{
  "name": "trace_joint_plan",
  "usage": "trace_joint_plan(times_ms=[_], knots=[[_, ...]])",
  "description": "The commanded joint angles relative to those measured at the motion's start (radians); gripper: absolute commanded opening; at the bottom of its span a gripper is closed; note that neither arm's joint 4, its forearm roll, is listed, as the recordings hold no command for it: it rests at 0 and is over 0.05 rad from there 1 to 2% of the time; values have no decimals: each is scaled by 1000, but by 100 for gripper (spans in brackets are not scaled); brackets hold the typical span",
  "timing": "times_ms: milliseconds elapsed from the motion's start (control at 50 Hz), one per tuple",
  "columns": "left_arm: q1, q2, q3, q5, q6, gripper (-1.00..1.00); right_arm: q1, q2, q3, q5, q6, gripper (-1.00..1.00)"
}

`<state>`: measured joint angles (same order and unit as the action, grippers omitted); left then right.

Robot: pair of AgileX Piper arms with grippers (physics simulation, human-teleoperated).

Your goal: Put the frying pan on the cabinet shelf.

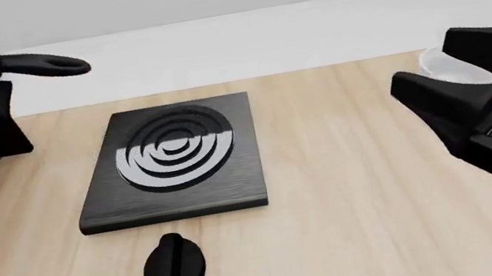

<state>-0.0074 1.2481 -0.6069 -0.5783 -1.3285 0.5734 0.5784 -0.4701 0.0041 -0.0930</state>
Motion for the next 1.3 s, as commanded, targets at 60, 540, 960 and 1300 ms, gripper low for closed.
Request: trace_joint_plan(times_ms=[60,540,960,1300], knots=[[96,12,-67,15,5,-100,-7,-3,26,-9,8,100],[215,140,-172,17,-46,-100,-5,8,126,-108,46,100],[297,212,-214,-13,-45,-100,-4,48,162,-158,47,100],[336,270,-176,-84,-78,-100,44,142,141,-201,24,100]])
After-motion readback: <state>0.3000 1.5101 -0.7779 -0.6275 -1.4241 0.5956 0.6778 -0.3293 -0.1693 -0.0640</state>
